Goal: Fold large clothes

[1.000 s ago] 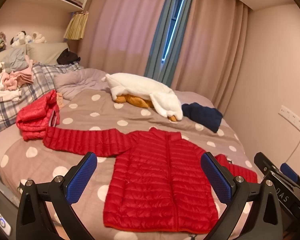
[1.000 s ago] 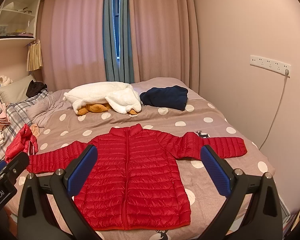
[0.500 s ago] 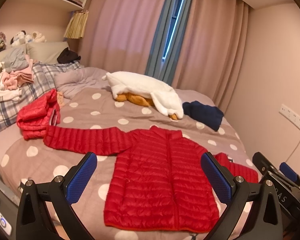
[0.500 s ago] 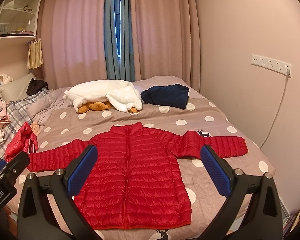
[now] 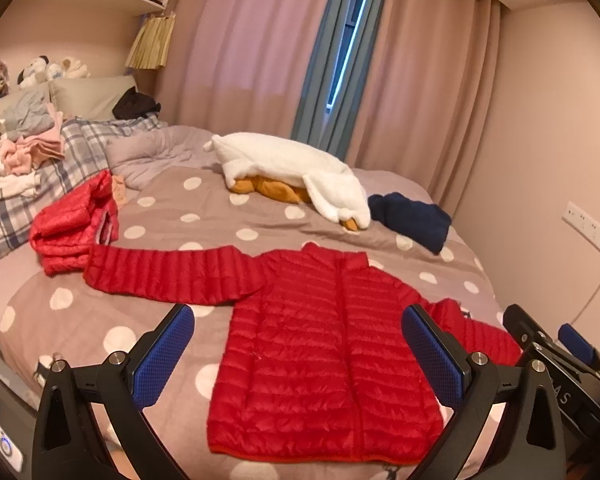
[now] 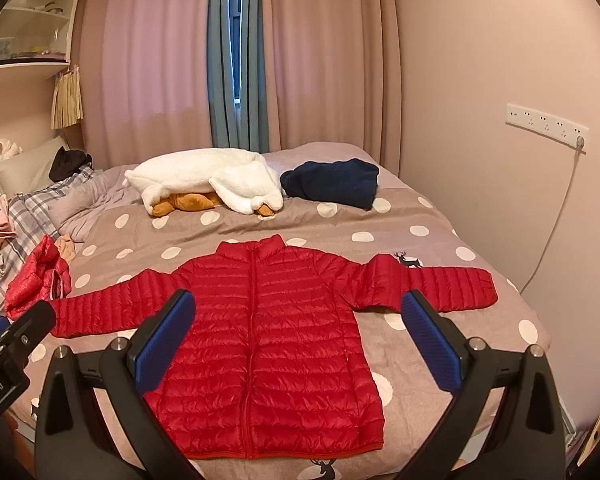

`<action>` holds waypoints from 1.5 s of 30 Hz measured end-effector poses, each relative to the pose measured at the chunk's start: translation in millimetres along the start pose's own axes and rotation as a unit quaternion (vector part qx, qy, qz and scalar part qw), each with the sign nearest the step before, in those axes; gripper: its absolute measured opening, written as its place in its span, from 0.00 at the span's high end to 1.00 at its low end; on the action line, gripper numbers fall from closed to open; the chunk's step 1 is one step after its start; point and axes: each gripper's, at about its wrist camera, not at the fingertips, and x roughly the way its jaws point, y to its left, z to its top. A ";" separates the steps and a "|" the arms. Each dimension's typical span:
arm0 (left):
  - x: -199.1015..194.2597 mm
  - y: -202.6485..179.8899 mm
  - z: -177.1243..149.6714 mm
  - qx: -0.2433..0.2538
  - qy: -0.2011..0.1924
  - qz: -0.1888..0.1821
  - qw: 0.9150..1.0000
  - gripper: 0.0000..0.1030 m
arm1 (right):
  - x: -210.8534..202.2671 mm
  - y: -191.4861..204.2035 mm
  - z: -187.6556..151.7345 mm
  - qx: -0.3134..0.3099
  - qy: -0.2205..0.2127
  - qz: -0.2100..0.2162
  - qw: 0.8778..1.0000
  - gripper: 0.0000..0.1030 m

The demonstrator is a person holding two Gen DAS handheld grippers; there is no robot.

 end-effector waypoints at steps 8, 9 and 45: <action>41.0 21.2 1.6 -0.026 0.010 -0.022 0.999 0.00 | 31.6 -0.1 -6.0 -0.007 0.028 0.003 1.000 0.00; 48.4 27.4 1.8 -0.035 0.009 -0.026 0.999 0.00 | 39.1 -1.8 -8.2 -0.010 0.037 0.000 0.999 0.00; 326.6 362.7 -46.3 -0.449 0.058 0.003 0.892 0.39 | 250.8 -63.6 -47.3 -0.007 0.206 -0.152 0.967 0.00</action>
